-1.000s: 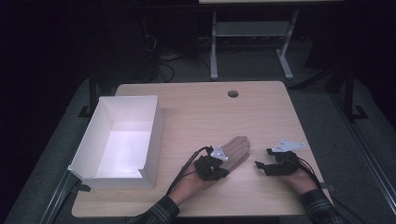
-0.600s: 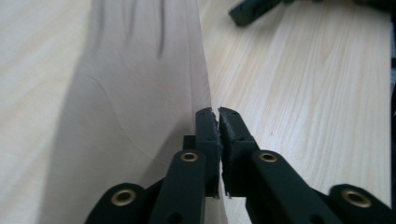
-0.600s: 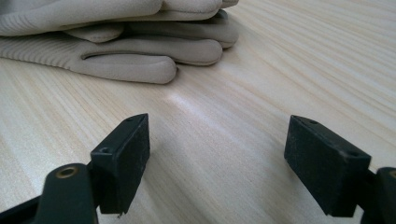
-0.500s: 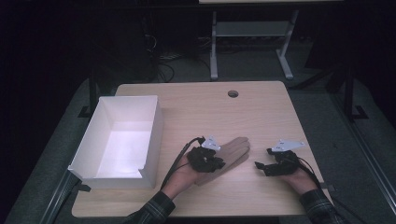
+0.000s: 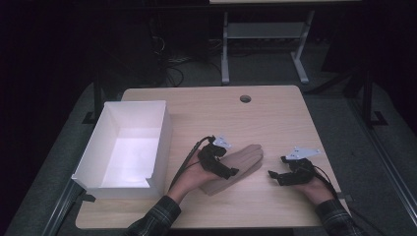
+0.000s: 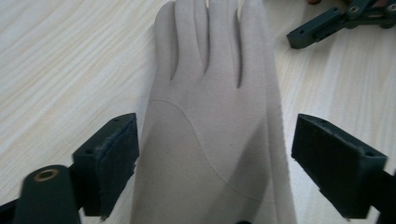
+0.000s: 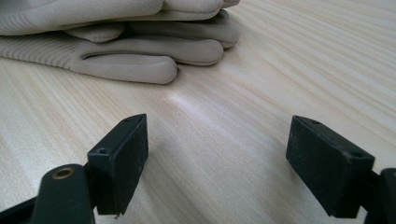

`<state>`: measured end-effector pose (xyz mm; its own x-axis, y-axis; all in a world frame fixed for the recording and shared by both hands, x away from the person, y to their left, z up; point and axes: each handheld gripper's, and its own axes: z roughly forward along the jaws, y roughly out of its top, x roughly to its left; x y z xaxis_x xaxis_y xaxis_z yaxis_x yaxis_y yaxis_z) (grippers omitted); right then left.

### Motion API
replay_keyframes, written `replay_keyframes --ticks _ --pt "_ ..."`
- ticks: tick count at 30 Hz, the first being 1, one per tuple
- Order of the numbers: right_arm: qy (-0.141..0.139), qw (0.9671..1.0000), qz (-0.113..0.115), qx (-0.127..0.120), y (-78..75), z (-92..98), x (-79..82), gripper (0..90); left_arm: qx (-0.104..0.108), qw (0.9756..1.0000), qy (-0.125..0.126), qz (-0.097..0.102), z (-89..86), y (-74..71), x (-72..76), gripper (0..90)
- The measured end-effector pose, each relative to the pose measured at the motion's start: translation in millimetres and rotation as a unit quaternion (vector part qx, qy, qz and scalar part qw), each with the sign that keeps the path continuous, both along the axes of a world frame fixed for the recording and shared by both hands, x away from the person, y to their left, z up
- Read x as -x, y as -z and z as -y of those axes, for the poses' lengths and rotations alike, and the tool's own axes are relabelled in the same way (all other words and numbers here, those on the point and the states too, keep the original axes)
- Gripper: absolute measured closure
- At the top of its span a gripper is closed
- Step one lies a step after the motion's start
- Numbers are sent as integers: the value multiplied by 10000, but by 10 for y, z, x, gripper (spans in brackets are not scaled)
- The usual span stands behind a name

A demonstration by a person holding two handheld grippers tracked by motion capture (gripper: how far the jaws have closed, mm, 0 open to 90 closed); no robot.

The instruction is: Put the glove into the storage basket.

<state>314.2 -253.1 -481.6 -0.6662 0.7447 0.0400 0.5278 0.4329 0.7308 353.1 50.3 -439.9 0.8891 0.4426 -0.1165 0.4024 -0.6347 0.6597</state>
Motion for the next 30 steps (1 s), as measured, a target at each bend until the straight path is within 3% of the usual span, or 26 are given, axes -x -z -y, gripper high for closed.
replay_keyframes --ticks 6,14,16,20,21,23,30 --pt "-2 10000 -2 -2 0 0 0 203 -104 9999 12 -97 59 108 -25 136" --pt "-12 10000 0 2 1 -1 0 199 -378 9992 157 -14 133 219 27 132" --pt "-14 10000 -2 2 1 -1 0 198 -362 9992 154 -31 142 240 37 132" --pt "-15 10000 -2 3 1 -2 1 198 -348 9992 191 58 153 254 73 135" --pt "-18 10000 -2 2 1 -1 1 197 -463 9984 268 156 158 253 84 143" --pt "-17 10000 -1 3 1 -2 1 198 -512 9979 309 238 174 247 116 172" --pt "-28 10000 16 8 2 -2 -2 196 -401 9976 526 207 149 207 154 451"
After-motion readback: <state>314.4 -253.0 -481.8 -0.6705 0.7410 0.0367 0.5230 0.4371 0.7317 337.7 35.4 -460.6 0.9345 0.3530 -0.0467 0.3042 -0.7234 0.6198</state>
